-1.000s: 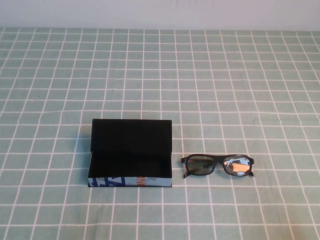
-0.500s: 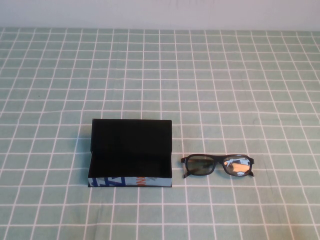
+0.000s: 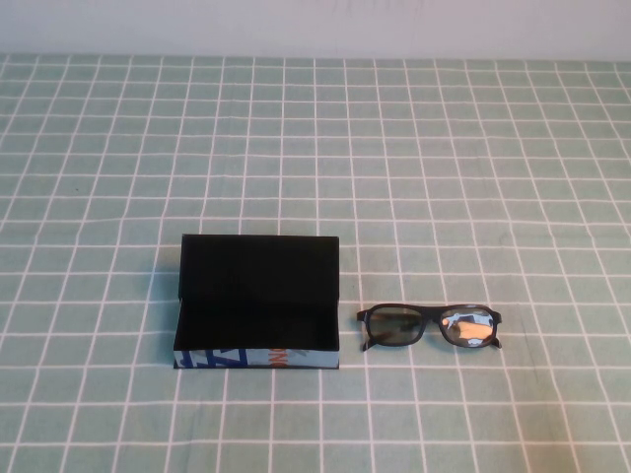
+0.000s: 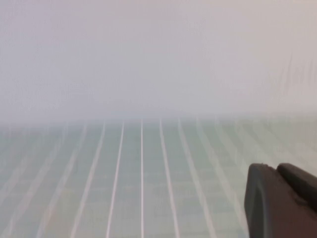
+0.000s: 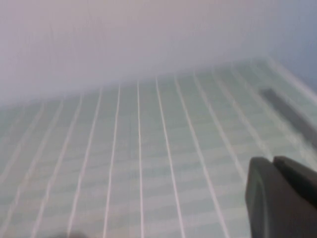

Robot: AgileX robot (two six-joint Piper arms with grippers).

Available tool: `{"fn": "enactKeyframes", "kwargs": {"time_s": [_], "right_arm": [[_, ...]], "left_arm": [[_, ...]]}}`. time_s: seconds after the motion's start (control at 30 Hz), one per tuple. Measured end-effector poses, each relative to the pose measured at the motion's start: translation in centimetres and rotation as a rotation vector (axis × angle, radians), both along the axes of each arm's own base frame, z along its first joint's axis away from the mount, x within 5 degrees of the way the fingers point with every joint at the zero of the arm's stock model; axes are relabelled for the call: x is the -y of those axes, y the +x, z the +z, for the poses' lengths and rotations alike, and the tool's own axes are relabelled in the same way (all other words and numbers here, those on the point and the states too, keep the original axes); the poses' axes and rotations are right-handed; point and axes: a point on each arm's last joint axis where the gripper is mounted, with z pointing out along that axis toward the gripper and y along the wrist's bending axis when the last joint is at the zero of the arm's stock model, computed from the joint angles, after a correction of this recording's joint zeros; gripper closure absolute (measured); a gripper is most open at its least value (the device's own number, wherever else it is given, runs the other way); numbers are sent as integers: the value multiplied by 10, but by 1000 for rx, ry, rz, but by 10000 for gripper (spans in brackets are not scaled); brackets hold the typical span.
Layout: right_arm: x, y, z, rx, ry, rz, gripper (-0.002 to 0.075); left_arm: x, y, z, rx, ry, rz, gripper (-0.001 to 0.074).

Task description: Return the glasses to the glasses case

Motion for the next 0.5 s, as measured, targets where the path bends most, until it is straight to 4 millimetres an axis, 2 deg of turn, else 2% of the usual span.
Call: {"fn": "enactKeyframes", "kwargs": {"time_s": [0.23,0.33,0.5], "right_arm": [[15,-13,45,526,26,-169,739],[18,-19,54,644,28,-208,739],[21,-25,61,742,28,-241,739]], "left_arm": [[3,-8,36,410,-46,-39,736],[3,-11,41,470,-52,-45,736],[3,-11,42,481,-52,-46,736]]}}
